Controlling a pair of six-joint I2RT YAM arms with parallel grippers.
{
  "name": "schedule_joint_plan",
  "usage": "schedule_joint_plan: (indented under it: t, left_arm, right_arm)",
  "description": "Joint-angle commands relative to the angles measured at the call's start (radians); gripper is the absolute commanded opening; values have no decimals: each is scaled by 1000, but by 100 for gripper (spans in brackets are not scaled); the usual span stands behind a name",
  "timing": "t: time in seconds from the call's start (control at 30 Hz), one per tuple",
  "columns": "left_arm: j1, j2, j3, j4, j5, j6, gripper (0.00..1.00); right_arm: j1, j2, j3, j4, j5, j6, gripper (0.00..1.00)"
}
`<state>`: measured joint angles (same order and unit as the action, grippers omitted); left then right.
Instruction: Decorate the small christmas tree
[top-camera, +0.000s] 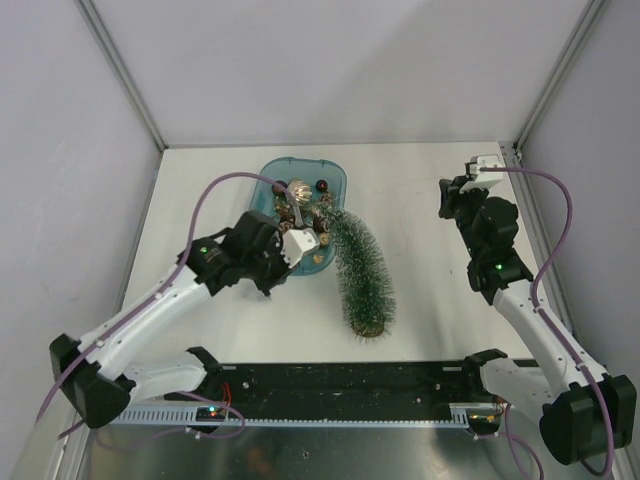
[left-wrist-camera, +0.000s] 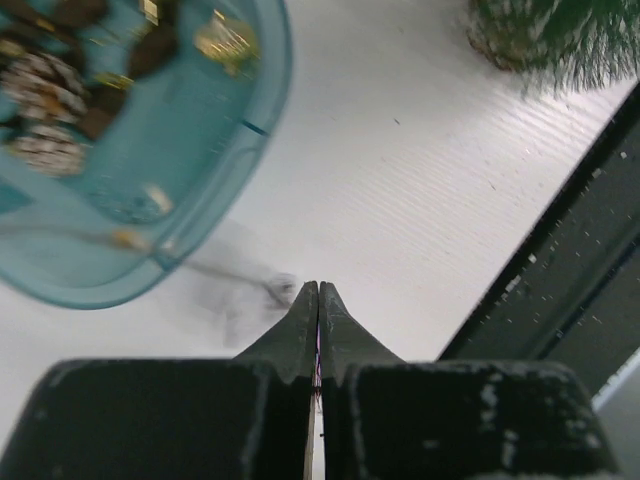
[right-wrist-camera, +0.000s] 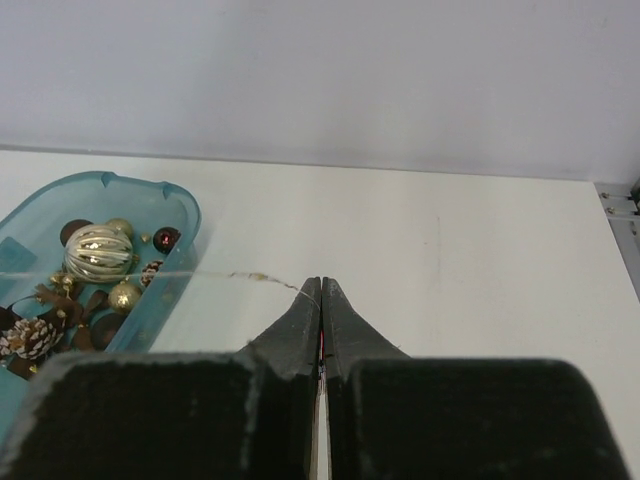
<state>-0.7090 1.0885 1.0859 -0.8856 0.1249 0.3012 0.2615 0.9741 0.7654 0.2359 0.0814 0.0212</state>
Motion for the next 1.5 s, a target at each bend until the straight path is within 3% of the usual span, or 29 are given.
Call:
schedule_joint_plan:
  t: [0.0,0.27,0.47,0.67,0.93,1.23,1.47]
  left_arm:
    - [6,48,-39,11,135,-58,0]
    - [5,107,7,99,142,-75,0]
    - [54,43,106,195,105,-141,0]
    - [88,1,223,209,116,-116,0]
    - [89,-86,193,183,121,-119,0]
    - [88,-82,208,174,62,-91,0]
    - [89,-56,121,168,90,-98,0]
  right_arm:
    - [1,19,28,-8,-2,-42,0]
    - [-9,55,31,-22,15,-47,0]
    - [-2,81,30,34,-17,-35,0]
    - [8,20,31,140,-80,-25,0]
    - [5,-79,86,184,-146,24,0]
    - [7,57,201,177,-165,-15,0]
    - [7,251,320,185,-162,-86,0]
